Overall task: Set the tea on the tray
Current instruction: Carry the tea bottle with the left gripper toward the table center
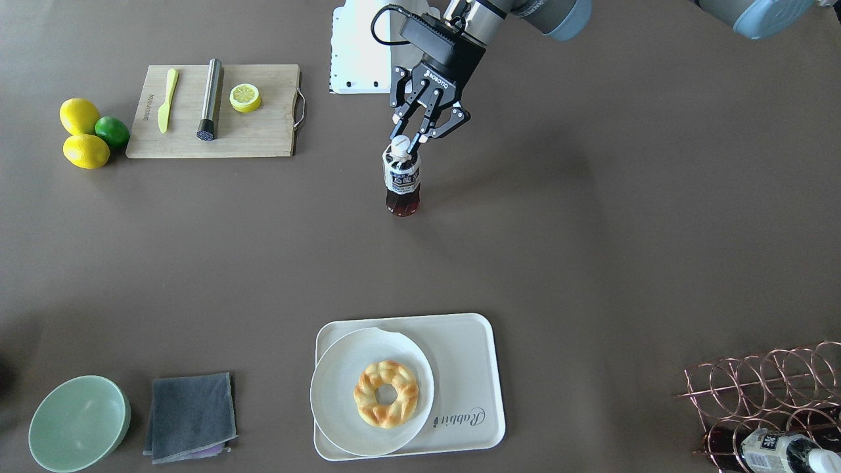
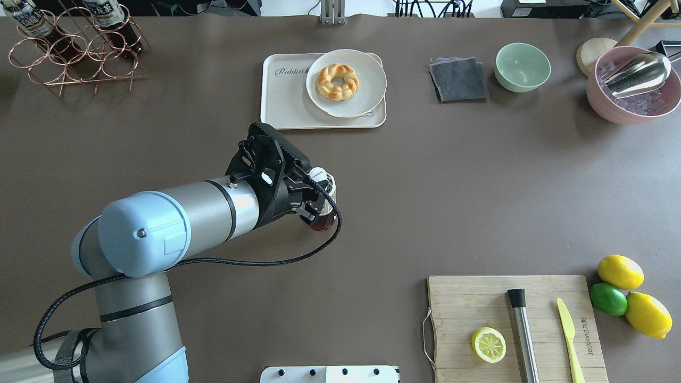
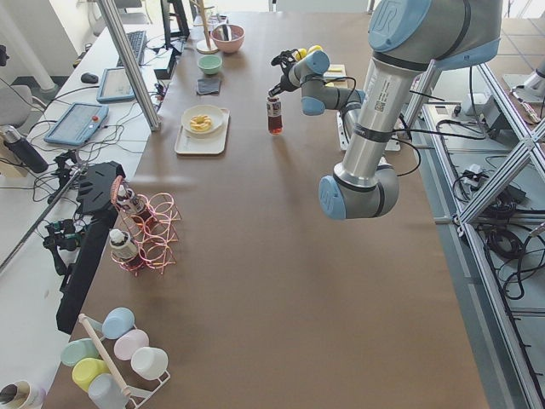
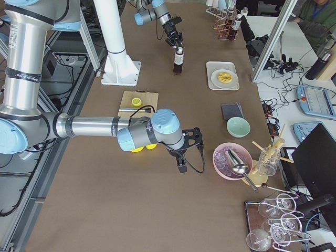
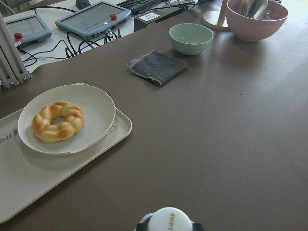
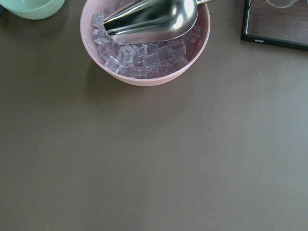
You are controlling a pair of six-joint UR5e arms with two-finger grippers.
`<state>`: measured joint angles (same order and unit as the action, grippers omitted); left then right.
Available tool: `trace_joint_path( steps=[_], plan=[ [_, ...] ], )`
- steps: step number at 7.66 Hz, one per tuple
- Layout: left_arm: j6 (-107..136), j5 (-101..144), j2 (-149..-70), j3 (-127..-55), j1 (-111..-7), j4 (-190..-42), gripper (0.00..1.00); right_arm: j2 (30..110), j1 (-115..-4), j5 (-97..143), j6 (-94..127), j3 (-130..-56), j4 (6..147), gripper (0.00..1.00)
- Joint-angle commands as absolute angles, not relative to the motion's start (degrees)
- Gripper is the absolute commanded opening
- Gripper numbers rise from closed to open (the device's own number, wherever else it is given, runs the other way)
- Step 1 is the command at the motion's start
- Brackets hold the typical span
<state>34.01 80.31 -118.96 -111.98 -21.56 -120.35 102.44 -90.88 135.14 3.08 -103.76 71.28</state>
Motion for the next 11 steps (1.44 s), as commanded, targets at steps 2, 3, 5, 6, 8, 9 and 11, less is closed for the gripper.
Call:
trace_joint_path(
  steps=[2,3,5,6,8,9,11],
  plan=[
    [34.0,80.2,-118.4,-111.9,-21.4,-120.5,0.00,102.5,-90.9,135.3,3.1,-103.8,71.3,1.00],
    [34.0,80.2,-118.5,-111.9,-21.4,-120.5,0.00,102.5,-90.9,135.3,3.0,-103.8,71.3,1.00],
    [33.9,80.2,-118.4,-111.9,-21.4,-120.6,0.07,102.4,-90.9,135.3,3.0,-103.8,71.3,1.00],
    [33.8,80.2,-118.4,-111.9,-21.4,-120.5,0.56,102.5,-90.8,135.3,3.0,-103.8,71.3,1.00],
    [33.9,80.2,-118.3,-112.0,-21.4,-120.5,0.94,102.4,-90.9,135.3,3.0,-103.8,71.2,1.00],
    [33.9,80.4,-118.3,-112.6,-21.4,-120.5,0.96,102.5,-90.8,135.4,3.0,-104.0,71.3,1.00],
    [34.2,80.9,-116.0,-116.4,-22.4,-120.3,0.97,102.3,-90.8,136.8,3.1,-104.7,71.3,1.00]
  ],
)
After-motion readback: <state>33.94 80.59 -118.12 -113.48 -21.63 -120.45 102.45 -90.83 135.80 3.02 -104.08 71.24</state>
